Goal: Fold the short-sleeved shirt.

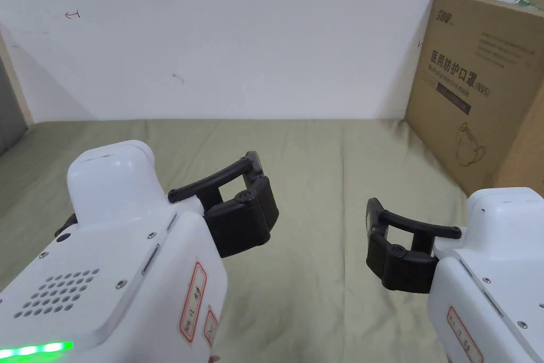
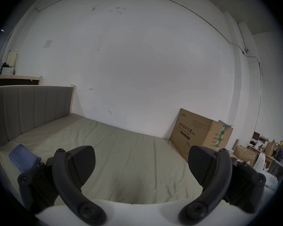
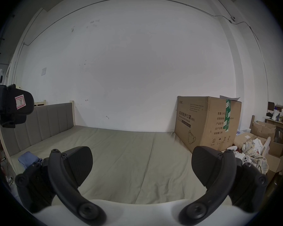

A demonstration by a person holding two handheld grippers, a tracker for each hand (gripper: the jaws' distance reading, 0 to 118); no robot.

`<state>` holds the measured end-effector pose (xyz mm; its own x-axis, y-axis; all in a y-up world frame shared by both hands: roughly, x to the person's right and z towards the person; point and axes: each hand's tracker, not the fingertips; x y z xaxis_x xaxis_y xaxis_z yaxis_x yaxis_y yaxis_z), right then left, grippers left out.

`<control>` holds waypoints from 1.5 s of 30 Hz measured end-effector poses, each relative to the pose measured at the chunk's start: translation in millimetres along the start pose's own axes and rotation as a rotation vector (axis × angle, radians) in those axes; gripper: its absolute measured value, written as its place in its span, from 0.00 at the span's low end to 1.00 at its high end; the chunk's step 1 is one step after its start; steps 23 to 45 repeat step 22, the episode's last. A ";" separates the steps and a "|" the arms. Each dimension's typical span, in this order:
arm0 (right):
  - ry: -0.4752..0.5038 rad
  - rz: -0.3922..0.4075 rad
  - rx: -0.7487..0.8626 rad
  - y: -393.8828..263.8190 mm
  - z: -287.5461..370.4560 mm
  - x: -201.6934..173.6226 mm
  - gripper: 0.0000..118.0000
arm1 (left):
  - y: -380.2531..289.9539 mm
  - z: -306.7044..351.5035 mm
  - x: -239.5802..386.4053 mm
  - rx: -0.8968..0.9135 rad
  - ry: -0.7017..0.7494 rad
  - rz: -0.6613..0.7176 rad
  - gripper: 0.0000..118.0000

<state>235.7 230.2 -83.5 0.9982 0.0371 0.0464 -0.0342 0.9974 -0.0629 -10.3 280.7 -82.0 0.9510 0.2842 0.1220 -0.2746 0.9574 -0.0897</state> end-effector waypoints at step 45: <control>0.007 0.008 0.001 2.2 0.6 -3.4 1.00 | -4.9 -4.4 12.1 -0.083 -0.035 0.006 0.97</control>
